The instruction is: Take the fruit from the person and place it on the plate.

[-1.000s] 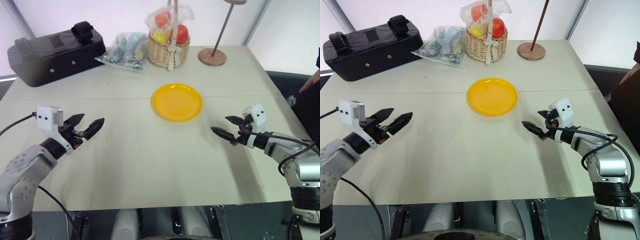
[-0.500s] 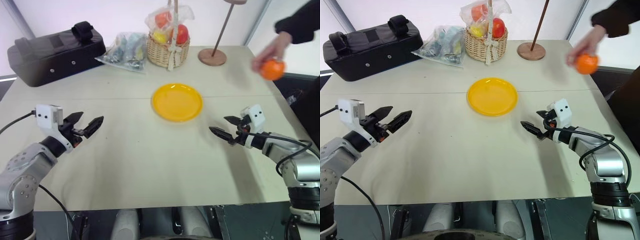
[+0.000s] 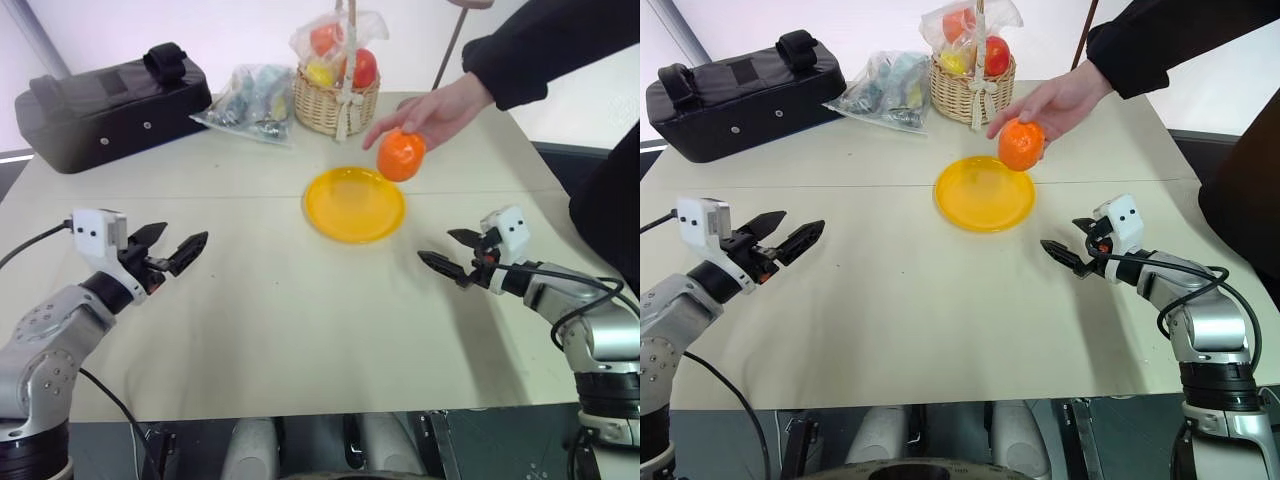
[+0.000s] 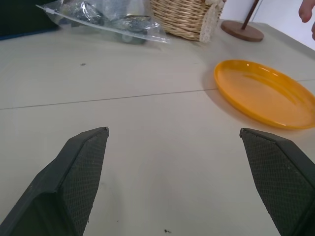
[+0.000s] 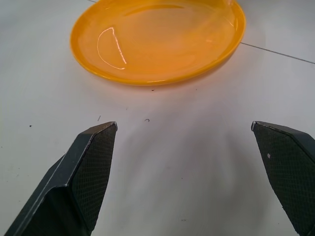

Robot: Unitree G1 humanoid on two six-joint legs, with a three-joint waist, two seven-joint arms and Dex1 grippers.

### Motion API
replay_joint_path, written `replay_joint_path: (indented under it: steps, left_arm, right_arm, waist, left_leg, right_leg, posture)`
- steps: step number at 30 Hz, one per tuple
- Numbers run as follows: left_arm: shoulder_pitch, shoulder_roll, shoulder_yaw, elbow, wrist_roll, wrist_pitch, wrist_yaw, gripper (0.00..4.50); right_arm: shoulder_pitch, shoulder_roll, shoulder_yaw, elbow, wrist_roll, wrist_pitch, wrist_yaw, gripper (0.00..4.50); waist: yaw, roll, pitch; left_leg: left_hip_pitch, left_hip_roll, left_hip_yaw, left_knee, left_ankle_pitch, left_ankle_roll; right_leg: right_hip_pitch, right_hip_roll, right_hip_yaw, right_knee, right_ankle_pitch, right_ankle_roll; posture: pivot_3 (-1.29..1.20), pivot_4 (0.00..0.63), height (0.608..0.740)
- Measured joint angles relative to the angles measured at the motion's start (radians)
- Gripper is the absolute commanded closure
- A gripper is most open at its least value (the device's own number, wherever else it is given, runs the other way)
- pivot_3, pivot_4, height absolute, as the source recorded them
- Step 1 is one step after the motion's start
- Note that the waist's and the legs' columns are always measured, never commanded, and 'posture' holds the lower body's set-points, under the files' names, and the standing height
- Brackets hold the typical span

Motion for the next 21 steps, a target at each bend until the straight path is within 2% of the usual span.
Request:
replay_joint_path:
  steps: [1, 4, 7, 10, 14, 18, 21]
  left_arm:
    - [-0.008, 0.001, 0.001, 0.001, -0.01, 0.001, -0.009, 0.04]
    - [-0.074, 0.02, 0.017, -0.01, -0.166, 0.046, -0.06, 0.04]
    - [-0.137, 0.126, 0.031, -0.042, -0.291, 0.096, -0.131, 0.04]
    - [-0.166, 0.202, 0.034, -0.04, -0.353, 0.138, -0.191, 0.04]
    - [-0.168, 0.287, -0.001, -0.038, -0.372, 0.182, -0.273, 0.04]
    - [-0.185, 0.3, -0.035, -0.015, -0.358, 0.184, -0.304, 0.04]
    - [-0.205, 0.3, -0.051, 0.002, -0.336, 0.179, -0.308, 0.04]
  right_arm:
    - [0.0, 0.0, 0.0, 0.0, 0.0, 0.0, 0.0, 0.0]
    - [0.0, 0.001, 0.001, 0.0, -0.001, 0.0, 0.0, 0.0]
    - [0.0, 0.001, 0.003, 0.0, -0.001, 0.0, -0.001, 0.0]
    - [0.0, 0.001, 0.003, 0.0, -0.001, 0.0, -0.002, 0.0]
    - [-0.001, 0.001, 0.002, 0.0, -0.002, -0.001, -0.012, 0.0]
    - [-0.017, 0.014, -0.012, 0.0, 0.006, 0.002, -0.045, 0.0]
    - [-0.085, 0.058, -0.05, -0.005, 0.054, 0.022, -0.088, 0.0]
  waist:
    - [0.0, 0.0, 0.0]
    - [0.002, 0.0, 0.0]
    - [-0.001, 0.0, 0.0]
    - [-0.006, 0.0, 0.0]
    - [-0.004, 0.0, 0.0]
    - [-0.001, 0.0, 0.0]
    - [-0.004, 0.001, 0.0]
  left_leg:
    - [0.0, 0.0, 0.0, 0.0, 0.0, 0.0]
    - [-0.001, 0.0, 0.0, 0.001, 0.0, 0.0]
    - [0.0, 0.0, 0.0, 0.0, 0.0, 0.0]
    - [0.001, 0.0, 0.0, 0.0, 0.0, 0.0]
    - [0.001, 0.0, 0.0, 0.0, 0.0, 0.0]
    - [0.001, 0.0, 0.0, 0.0, 0.0, 0.0]
    - [0.001, 0.0, 0.0, 0.0, 0.0, 0.0]
  right_leg:
    - [0.0, 0.0, 0.0, 0.0, 0.0, 0.0]
    - [0.0, 0.0, 0.0, 0.0, 0.001, 0.001]
    - [0.0, 0.0, 0.0, 0.0, 0.001, 0.002]
    - [0.0, 0.001, 0.0, 0.0, 0.001, 0.002]
    - [0.0, 0.001, 0.0, 0.0, 0.0, 0.0]
    - [0.0, 0.0, 0.0, 0.0, 0.0, -0.001]
    - [0.0, 0.001, 0.0, 0.0, 0.0, 0.0]
  posture:
    - [0.0, 0.15, 0.74]
    - [0.0, 0.15, 0.74]
    - [0.0, 0.15, 0.74]
    - [0.0, 0.15, 0.74]
    - [0.0, 0.15, 0.74]
    - [0.0, 0.15, 0.74]
    - [0.0, 0.15, 0.74]
